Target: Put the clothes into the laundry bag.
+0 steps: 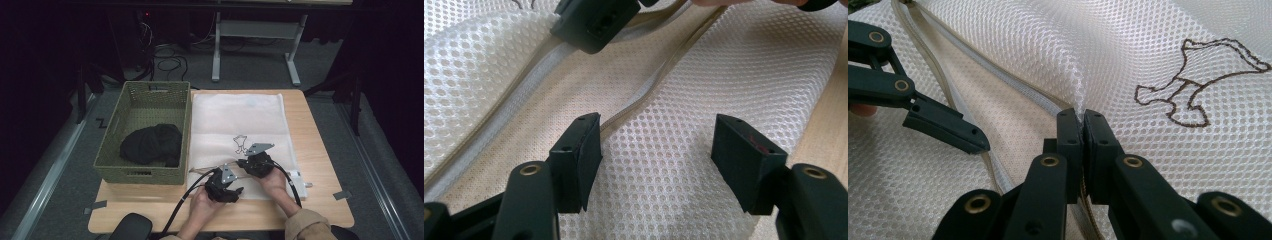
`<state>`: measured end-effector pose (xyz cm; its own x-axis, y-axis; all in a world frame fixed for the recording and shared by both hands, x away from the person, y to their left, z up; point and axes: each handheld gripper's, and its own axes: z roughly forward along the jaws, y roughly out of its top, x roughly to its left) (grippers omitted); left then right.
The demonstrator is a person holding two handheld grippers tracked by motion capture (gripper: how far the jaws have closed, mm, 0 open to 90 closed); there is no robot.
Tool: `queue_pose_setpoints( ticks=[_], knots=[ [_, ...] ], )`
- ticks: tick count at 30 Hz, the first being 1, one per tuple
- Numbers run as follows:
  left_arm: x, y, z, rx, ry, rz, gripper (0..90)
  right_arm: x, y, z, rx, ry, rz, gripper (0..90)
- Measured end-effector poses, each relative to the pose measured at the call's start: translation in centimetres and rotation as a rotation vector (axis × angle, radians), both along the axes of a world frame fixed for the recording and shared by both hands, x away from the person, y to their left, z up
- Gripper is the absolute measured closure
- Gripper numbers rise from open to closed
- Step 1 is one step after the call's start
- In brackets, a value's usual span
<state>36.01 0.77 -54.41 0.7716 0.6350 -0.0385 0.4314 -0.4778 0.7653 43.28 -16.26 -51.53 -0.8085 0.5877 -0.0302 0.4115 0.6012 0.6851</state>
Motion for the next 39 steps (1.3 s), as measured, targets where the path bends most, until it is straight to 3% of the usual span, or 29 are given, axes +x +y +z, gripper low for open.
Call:
queue_pose_setpoints(
  ticks=[11,39],
  knots=[
    [0.0,0.0,0.0,0.003,0.000,0.001,36.8,-0.1,-0.1,2.0,0.035,-0.044,-0.003,88.0],
    [-0.1,0.0,0.0,0.008,-0.006,0.008,37.0,0.6,-0.3,5.5,0.072,-0.070,0.004,87.9]
  ],
)
